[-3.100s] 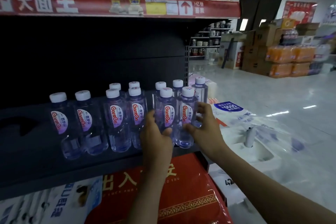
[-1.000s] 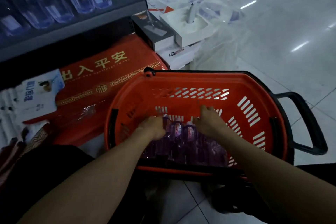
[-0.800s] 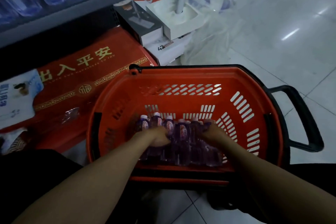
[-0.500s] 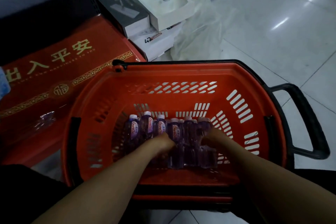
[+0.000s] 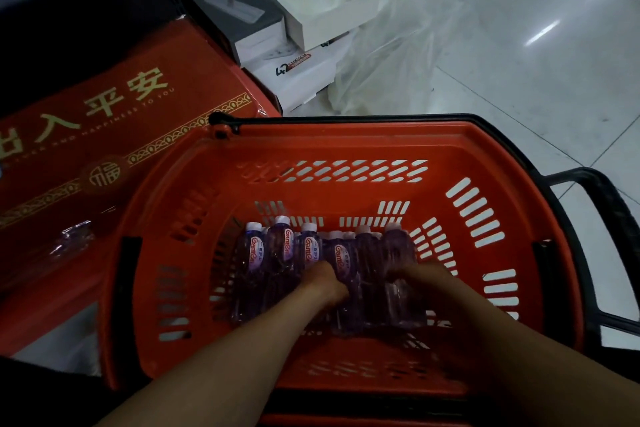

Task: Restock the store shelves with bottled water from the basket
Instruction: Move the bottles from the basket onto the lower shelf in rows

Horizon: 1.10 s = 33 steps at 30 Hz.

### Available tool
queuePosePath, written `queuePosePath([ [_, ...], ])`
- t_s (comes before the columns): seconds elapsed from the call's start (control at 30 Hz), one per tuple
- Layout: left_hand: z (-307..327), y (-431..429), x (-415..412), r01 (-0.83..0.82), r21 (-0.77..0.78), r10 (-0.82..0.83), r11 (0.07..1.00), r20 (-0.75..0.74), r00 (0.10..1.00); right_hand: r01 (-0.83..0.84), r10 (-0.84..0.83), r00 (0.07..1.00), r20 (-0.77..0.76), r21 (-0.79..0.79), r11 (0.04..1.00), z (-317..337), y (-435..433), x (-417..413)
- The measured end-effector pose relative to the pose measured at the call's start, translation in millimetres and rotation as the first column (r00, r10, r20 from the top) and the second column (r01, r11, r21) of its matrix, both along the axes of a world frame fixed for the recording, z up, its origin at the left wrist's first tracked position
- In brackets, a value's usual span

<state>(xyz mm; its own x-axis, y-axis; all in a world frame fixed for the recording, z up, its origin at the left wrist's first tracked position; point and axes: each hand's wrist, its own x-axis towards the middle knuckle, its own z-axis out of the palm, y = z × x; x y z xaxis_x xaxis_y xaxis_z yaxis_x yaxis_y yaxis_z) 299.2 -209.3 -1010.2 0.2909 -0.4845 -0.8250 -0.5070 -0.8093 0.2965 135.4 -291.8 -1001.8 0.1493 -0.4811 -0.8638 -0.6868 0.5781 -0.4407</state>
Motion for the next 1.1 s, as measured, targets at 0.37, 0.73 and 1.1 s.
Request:
queuePosePath([
  [0.37,-55.1,-9.3,-21.5,0.096,-0.139,-0.109,0.986,-0.088,0.99,-0.071,0.074,0.997,0.017,-0.112,0.991,4.6,0.6,-7.0],
  [0.73,-31.8,-20.6,-10.2,-0.327,-0.13,0.272,0.936,-0.326,0.906,0.062,-0.059,0.996,0.06,-0.048,0.997,4.1,-3.6,-12.1],
  [1.1,81.7,-0.2,42.5,-0.613,-0.257,0.348,0.747,-0.635,0.69,0.161,-0.101,0.838,0.537,-0.066,0.985,83.2,-2.7,23.4],
])
